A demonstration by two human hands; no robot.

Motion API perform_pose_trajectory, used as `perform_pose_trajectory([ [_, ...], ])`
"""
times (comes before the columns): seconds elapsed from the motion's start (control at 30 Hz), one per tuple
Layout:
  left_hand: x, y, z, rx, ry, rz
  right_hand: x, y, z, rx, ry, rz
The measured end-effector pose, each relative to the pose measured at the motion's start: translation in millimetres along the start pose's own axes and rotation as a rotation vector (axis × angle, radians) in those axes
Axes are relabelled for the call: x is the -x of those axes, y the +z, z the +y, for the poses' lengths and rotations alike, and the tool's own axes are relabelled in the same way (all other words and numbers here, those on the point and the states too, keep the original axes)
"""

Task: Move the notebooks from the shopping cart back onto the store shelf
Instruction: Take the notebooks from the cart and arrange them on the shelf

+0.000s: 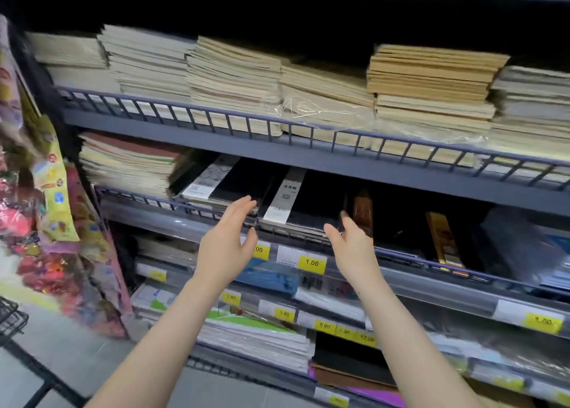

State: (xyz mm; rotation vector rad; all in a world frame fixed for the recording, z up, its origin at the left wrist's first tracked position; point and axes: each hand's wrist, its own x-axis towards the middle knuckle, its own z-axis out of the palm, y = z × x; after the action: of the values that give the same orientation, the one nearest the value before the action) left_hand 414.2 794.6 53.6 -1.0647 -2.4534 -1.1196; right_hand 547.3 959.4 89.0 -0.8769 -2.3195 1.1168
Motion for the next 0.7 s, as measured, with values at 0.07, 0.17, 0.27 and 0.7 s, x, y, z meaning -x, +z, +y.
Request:
perform_pose_trajectory([
  [0.07, -3.3, -8.6, 10.0, -0.033, -0.053, -0.079, -0.7, -0.8, -2.0, 0.024, 0.038, -0.012],
  [0.17, -5.8, -30.4, 27.7, -0.075, -0.104, -0.171, 0.8, -4.1, -9.8, 0.048, 0.102, -0.054],
  [0.27, 6.3, -70.3, 40.5, -0.103, -0.114, -0.257, 13.9, -13.0, -24.1, 0.087, 0.190, -0.127],
  [0.7, 112.3, -325.5, 131.9, -0.071, -0.552, -0.254, 125.4, -75.5, -229.7, 0.114, 0.167, -0.561],
])
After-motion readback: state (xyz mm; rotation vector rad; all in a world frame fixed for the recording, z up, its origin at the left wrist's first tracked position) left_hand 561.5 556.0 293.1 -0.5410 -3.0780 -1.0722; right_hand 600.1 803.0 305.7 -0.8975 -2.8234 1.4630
